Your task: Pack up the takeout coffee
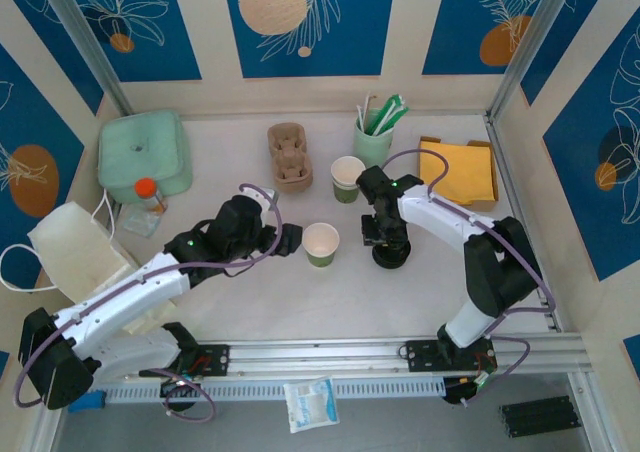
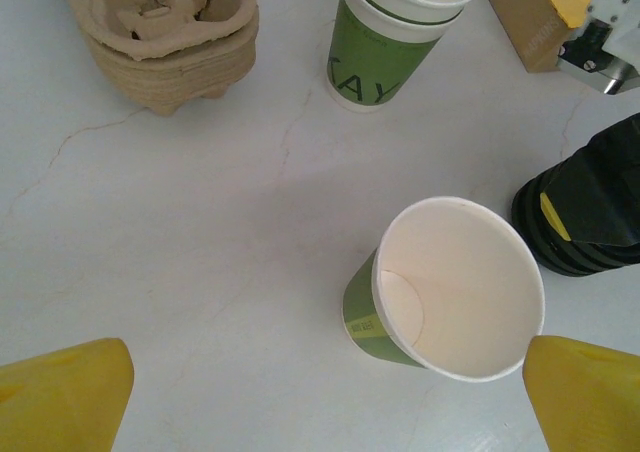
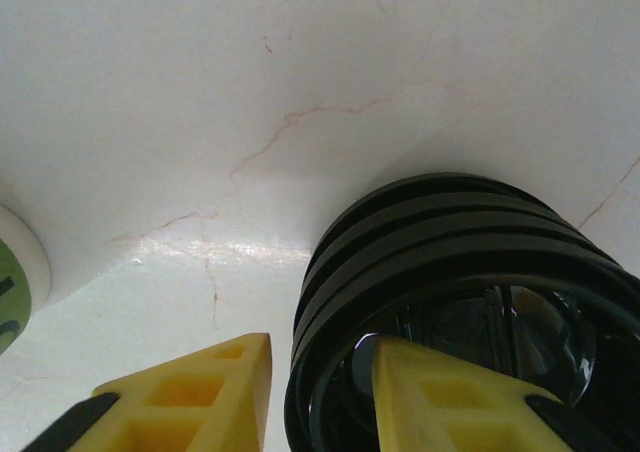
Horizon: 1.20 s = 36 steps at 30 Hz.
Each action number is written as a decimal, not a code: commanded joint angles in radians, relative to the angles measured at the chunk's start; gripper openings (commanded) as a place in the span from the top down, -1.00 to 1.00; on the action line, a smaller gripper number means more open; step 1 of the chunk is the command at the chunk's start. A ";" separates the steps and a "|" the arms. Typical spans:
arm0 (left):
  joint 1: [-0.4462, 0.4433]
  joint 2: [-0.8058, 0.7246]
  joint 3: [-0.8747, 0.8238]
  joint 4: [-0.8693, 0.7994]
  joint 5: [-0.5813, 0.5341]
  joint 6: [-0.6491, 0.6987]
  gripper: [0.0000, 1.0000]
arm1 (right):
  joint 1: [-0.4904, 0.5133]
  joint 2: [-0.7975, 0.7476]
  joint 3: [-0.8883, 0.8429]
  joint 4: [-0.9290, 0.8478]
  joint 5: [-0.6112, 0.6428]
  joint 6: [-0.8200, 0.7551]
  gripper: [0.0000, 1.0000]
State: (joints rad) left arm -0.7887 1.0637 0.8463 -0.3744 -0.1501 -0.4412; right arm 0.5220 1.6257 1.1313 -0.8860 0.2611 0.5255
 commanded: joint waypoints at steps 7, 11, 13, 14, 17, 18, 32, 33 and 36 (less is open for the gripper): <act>-0.015 0.000 0.025 0.021 -0.010 -0.013 -0.99 | -0.008 0.005 -0.010 -0.004 -0.017 -0.010 0.61; -0.016 0.001 0.026 0.022 -0.011 -0.013 -0.99 | -0.012 -0.004 -0.006 -0.008 -0.021 -0.013 0.75; -0.015 0.002 0.027 0.023 -0.011 -0.013 -0.99 | -0.014 -0.013 -0.002 -0.014 -0.026 -0.015 0.81; -0.017 0.005 0.028 0.023 -0.011 -0.013 -0.99 | -0.014 -0.020 0.001 -0.016 -0.028 -0.013 0.83; -0.018 0.005 0.031 0.025 -0.009 -0.014 -0.99 | -0.016 -0.047 0.008 -0.026 -0.030 -0.009 0.86; -0.017 0.005 0.031 0.023 -0.009 -0.014 -0.99 | -0.017 -0.058 0.008 -0.026 -0.031 -0.007 0.86; -0.021 0.015 0.046 0.018 -0.008 -0.017 -0.99 | -0.051 -0.105 -0.001 -0.015 -0.071 -0.003 1.00; -0.022 0.014 0.048 0.017 -0.008 -0.020 -0.99 | -0.051 -0.119 0.006 -0.019 -0.080 -0.001 1.00; -0.021 0.008 0.051 0.019 -0.015 -0.025 -0.99 | -0.051 -0.177 0.031 -0.029 -0.110 0.009 1.00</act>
State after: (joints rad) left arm -0.7971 1.0775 0.8654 -0.3740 -0.1505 -0.4461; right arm 0.4744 1.5249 1.1309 -0.8883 0.2070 0.5186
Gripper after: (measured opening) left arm 0.994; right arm 0.051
